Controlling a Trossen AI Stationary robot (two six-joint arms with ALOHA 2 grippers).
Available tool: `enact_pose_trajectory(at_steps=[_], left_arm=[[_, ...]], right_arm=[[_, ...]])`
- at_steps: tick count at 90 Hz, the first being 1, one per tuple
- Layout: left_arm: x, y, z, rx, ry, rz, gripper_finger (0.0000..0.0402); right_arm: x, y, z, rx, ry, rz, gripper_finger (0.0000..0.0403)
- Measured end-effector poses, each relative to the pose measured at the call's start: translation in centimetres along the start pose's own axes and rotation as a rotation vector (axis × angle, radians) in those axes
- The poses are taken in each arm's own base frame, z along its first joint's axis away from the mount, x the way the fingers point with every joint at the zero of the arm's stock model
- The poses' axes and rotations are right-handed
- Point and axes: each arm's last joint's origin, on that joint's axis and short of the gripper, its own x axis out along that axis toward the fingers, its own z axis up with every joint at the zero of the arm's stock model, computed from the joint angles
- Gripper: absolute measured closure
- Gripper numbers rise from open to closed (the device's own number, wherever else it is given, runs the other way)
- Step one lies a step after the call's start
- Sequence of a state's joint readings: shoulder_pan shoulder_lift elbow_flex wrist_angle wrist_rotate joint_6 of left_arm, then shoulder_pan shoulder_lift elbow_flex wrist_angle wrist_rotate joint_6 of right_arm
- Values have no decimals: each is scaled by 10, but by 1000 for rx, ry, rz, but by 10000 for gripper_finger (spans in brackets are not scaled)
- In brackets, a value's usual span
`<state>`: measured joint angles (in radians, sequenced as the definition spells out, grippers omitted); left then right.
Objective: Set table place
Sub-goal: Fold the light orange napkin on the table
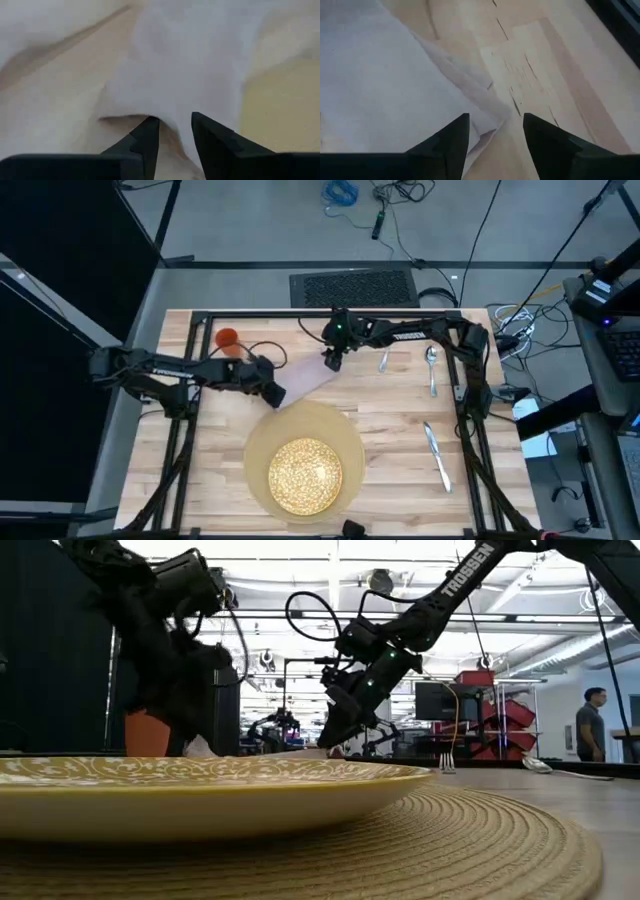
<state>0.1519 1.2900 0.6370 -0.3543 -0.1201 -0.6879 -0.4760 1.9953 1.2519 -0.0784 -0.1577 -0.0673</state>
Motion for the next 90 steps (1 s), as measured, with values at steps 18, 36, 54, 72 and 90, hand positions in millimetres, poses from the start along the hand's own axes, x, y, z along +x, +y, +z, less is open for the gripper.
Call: enact_pose_trajectory(at_steps=[18, 36, 54, 72, 90], left_arm=[[-27, -14, 18, 109, 83, 64, 299], [-36, -13, 21, 188, 102, 142, 299], [0, -10, 30, 329, 99, 147, 299], [40, 0, 39, 455, 129, 160, 299], [51, 0, 44, 578, 91, 143, 299]], right_arm=[[0, -1, 0, 2, 0, -2, 229], [-1, -1, 1, 3, 9, -2, 229], [-40, 8, 33, -58, 42, -46, 229], [-114, 31, 51, -98, 111, -225, 229], [-187, 49, 42, 26, 158, -259, 229]])
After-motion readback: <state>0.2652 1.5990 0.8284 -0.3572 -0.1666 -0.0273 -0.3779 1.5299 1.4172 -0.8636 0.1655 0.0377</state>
